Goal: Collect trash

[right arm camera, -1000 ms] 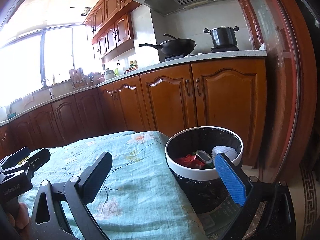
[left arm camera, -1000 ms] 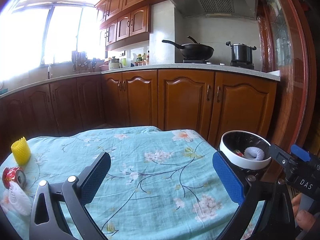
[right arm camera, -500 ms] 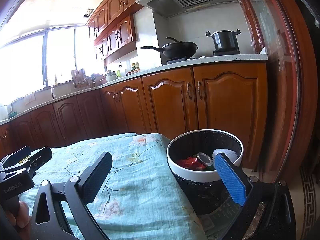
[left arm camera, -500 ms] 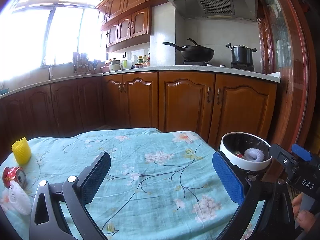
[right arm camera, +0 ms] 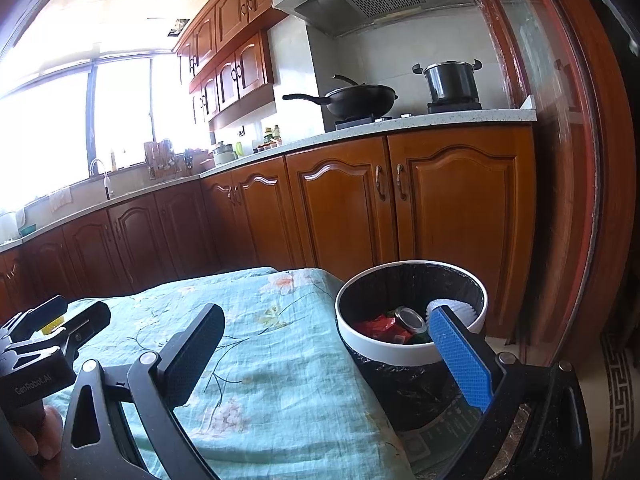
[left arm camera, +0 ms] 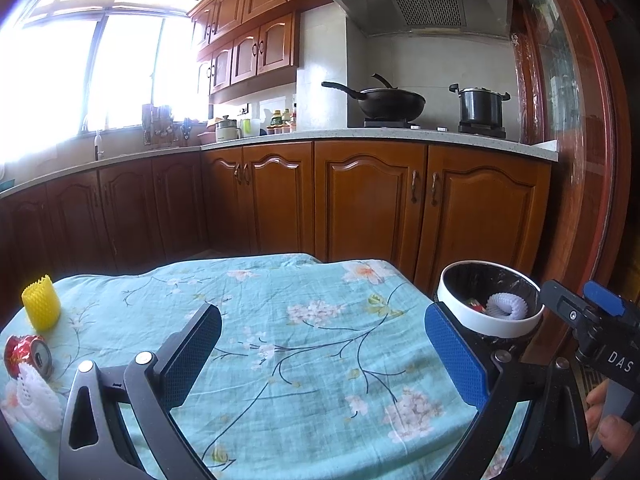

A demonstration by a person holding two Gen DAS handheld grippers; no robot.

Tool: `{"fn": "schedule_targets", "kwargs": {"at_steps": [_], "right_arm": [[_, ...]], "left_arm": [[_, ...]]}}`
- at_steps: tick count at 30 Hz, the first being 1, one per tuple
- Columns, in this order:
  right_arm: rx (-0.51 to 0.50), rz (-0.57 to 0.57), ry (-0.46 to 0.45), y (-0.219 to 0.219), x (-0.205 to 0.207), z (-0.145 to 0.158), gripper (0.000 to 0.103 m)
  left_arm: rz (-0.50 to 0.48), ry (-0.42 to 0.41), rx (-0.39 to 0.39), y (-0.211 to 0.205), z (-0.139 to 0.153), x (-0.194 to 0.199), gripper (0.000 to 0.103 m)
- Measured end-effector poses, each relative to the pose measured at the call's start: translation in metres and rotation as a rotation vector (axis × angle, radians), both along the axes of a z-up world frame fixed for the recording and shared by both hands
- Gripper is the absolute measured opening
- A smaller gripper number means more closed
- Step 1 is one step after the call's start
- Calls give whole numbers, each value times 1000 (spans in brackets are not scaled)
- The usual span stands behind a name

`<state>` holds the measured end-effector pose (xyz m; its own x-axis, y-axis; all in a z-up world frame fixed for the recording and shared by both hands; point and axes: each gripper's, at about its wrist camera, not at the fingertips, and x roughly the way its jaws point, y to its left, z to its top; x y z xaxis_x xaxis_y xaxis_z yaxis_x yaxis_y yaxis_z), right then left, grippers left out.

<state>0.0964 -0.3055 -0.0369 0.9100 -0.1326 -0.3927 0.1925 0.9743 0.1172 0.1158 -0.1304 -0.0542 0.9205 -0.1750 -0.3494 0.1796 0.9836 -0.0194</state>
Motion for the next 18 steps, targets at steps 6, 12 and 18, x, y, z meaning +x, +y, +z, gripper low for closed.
{"fn": "schedule_targets", "kwargs": {"at_steps": [6, 12, 18], "right_arm": [[8, 0, -2, -1, -1, 1, 103], [9, 0, -5, -2, -1, 2, 103], [10, -2, -6, -2, -2, 2, 103]], "left_arm": [[-7, 4, 0, 3, 0, 3, 102], [-9, 4, 1, 4, -1, 4, 102], [-9, 3, 2, 4, -1, 4, 102]]}}
